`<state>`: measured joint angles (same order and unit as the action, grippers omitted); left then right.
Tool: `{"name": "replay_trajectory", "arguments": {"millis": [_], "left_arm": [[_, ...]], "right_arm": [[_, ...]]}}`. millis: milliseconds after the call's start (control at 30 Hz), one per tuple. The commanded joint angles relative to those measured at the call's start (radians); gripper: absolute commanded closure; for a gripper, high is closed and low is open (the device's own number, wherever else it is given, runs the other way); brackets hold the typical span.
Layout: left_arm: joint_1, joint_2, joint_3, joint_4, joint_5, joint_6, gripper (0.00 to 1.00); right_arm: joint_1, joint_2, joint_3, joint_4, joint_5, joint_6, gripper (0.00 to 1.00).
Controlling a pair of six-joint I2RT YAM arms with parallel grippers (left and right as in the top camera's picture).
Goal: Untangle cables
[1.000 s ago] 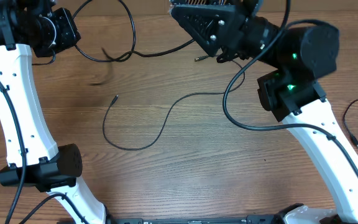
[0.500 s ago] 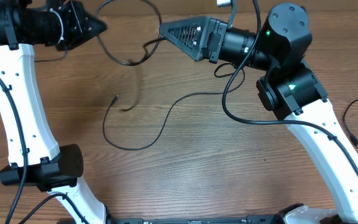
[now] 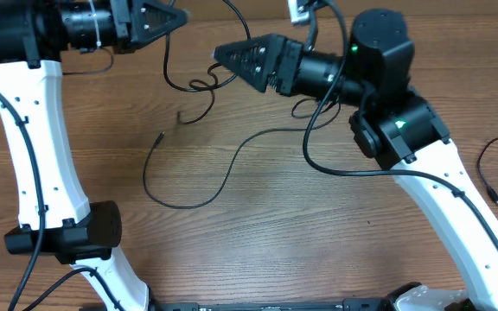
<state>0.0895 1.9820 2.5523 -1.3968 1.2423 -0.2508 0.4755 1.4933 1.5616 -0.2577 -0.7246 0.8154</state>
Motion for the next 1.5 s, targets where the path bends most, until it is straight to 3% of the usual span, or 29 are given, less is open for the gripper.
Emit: {"name": "replay_trajectory", "arguments": {"millis": [0,233,433,567,700,900,1067,1200,1267,1400,1467], "left_arm": [[-0.011,0.005,0.002,0.058,0.069,-0.075,0.96],[-0.011,0.004,0.002,0.208,0.119,-0.194,0.96],[-0.01,0.004,0.002,0.263,0.12,-0.244,0.96],[-0.011,0.004,0.002,0.273,0.124,-0.252,0.96],[-0.011,0.003,0.002,0.272,0.15,-0.252,0.96],[-0.011,0.003,0.002,0.272,0.144,-0.252,0.96],[-0.011,0.004,0.002,0.269,0.076,-0.25,0.96],[-0.011,0.003,0.002,0.259,0.064,-0.145,0.96],[0.0,0.004,0.002,0.213,-0.032,-0.076,0.96],[0.026,0.005,0.002,0.103,-0.42,-0.058,0.96],[0.03,0.005,0.002,0.078,-0.518,-0.032,0.96]], "right_arm": [[0.016,-0.011,0.01,-0.05,0.098,-0.014,0.0],[0.019,-0.011,0.01,-0.22,0.201,-0.013,0.0],[0.017,-0.011,0.01,-0.473,0.43,-0.008,0.0],[0.017,-0.011,0.01,-0.501,0.549,-0.003,0.0],[0.017,-0.011,0.01,-0.558,0.708,0.09,0.0],[0.021,-0.011,0.01,-0.534,0.576,0.105,0.0],[0.046,-0.011,0.01,-0.409,0.428,0.09,0.0],[0.071,-0.011,0.01,-0.357,0.395,0.085,0.0],[0.081,-0.011,0.01,-0.349,0.351,0.085,0.0],[0.106,-0.011,0.01,-0.332,0.255,0.066,0.0],[0.116,-0.011,0.01,-0.313,0.203,0.025,0.0]]}}
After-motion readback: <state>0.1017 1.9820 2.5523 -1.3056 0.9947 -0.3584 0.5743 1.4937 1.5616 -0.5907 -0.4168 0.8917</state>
